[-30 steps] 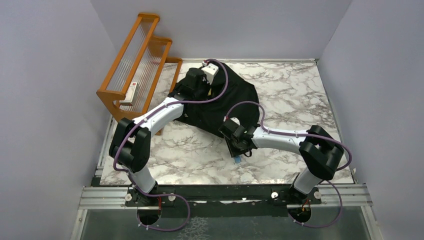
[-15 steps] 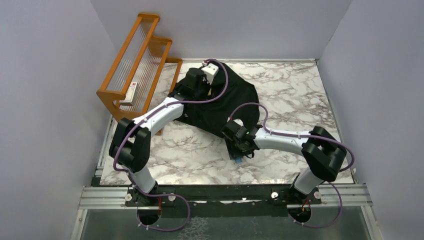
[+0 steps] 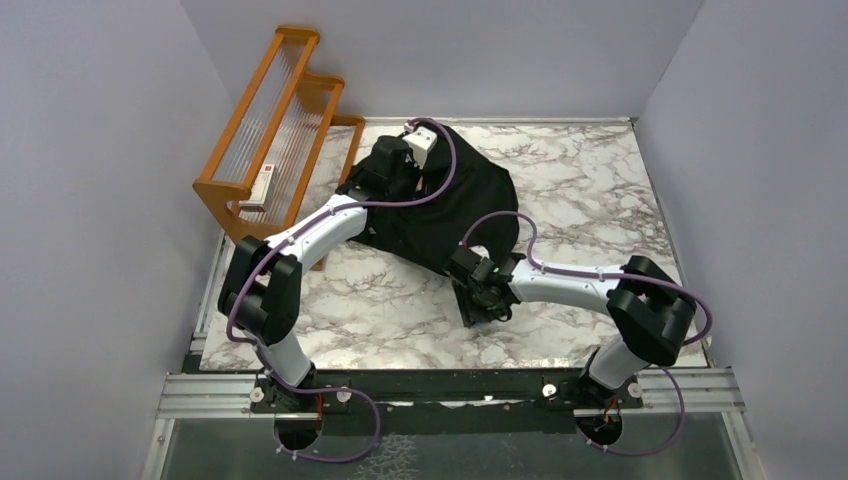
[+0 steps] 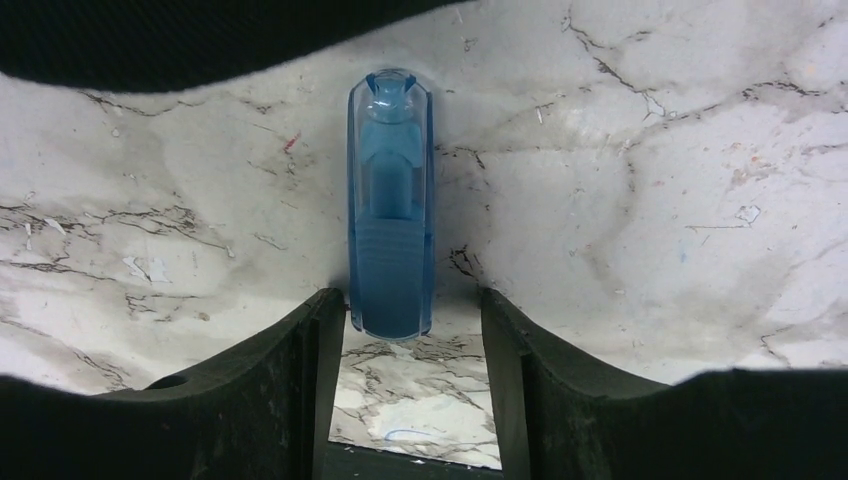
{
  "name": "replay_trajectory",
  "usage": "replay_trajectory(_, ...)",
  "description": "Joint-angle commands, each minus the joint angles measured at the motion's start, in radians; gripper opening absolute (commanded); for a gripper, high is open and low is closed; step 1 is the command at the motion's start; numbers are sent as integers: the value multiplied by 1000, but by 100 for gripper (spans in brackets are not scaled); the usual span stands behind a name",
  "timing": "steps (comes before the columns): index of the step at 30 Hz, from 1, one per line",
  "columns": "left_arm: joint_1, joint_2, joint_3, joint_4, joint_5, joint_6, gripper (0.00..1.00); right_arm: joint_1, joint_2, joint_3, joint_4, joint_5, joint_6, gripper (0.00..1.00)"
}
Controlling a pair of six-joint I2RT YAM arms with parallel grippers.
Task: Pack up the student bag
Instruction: Place the stationery in the student bag.
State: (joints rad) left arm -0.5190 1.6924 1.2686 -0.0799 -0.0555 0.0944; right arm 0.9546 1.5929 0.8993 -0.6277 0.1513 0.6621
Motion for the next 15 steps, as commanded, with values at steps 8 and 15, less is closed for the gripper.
replay_trajectory(8, -3, -38, 11, 26, 8, 5, 0, 5, 79, 34, 6, 18, 21, 46)
replay_trajectory(15, -3, -36, 11, 25, 5, 7, 0, 6, 13, 61, -51, 80, 43, 35)
